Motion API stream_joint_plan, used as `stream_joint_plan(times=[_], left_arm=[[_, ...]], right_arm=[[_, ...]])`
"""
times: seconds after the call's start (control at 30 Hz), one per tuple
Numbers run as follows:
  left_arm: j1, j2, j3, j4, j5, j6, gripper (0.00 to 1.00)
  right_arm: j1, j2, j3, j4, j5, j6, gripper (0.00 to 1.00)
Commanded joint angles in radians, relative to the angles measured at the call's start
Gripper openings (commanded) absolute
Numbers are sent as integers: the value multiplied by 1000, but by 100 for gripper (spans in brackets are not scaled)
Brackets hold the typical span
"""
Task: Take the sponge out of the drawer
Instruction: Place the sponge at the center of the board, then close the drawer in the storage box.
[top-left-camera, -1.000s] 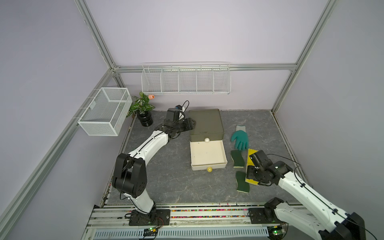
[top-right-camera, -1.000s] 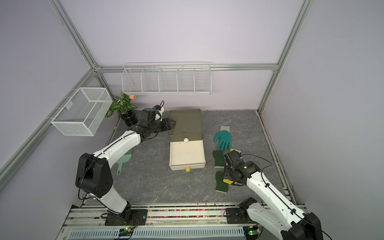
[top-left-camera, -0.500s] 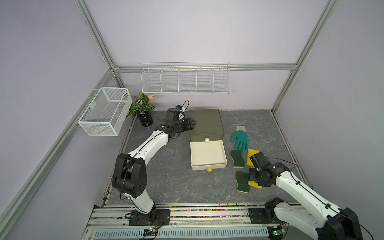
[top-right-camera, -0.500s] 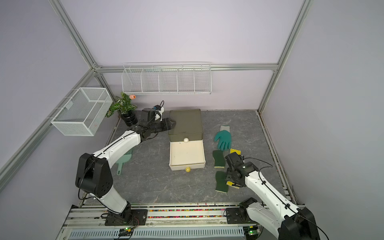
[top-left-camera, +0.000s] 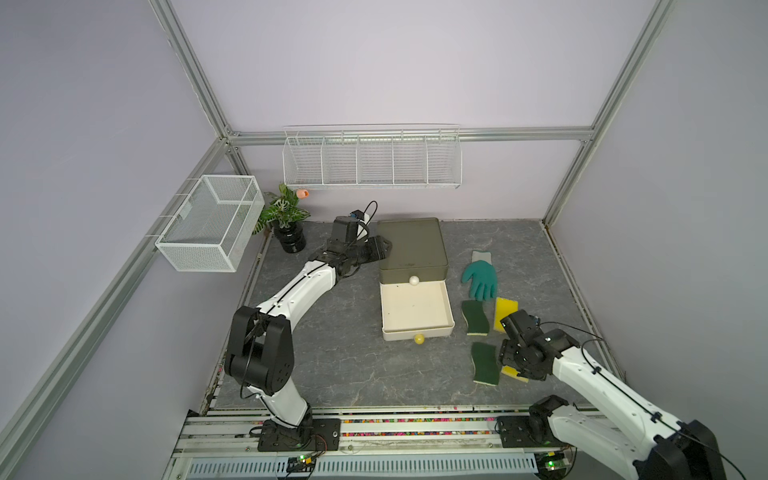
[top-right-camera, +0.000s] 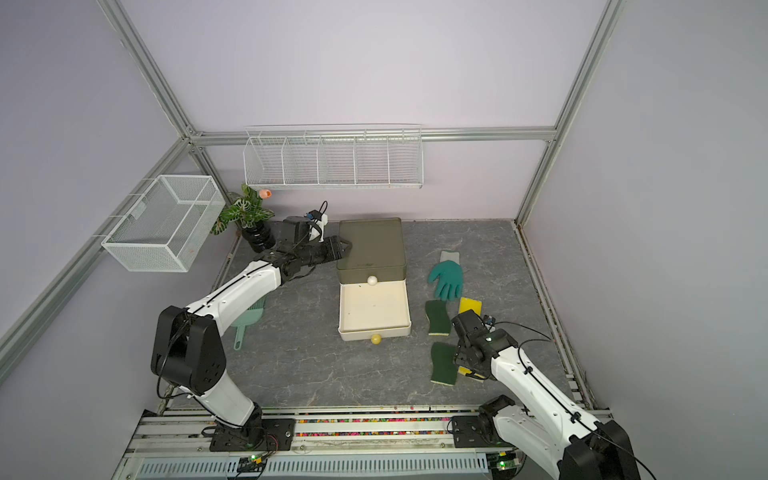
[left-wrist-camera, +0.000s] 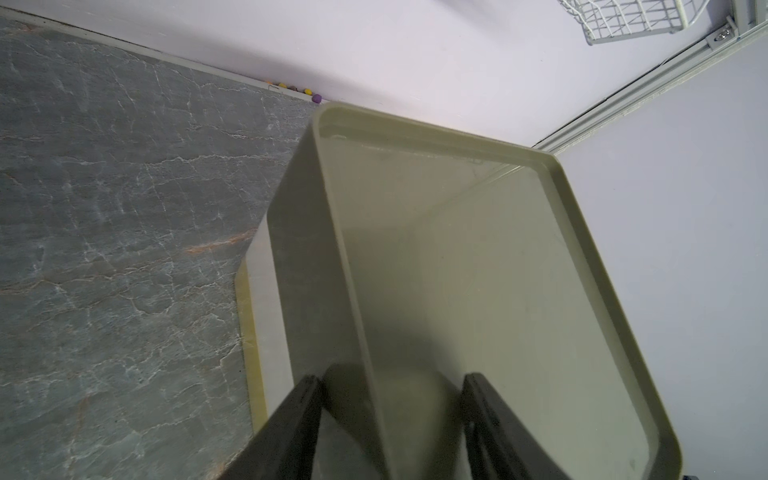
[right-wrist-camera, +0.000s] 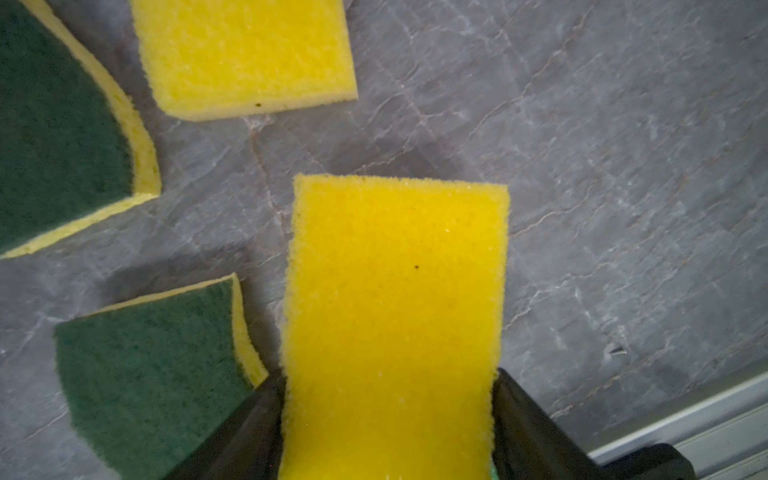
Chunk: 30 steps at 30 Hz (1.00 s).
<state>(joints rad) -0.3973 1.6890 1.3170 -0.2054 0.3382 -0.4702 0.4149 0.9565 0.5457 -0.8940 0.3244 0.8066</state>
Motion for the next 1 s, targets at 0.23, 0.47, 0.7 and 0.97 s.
stream_joint_plan(times=[0.23,0.47,0.7,0.97], left_arm=[[-26,51,-39,-64,80,12,58],[-23,51,-42,-61,79,7,57],[-25,46,-43,-68,70,6,58],[-24,43,-43,-76,62,7,58]], right_arm=[[-3,-48,3,-24,29,24,95],[-3,-311,57,86,-147,-104,95],[-3,-364,106,198,-362,-144,89],[66,-217,145,360,-640,-169,89]])
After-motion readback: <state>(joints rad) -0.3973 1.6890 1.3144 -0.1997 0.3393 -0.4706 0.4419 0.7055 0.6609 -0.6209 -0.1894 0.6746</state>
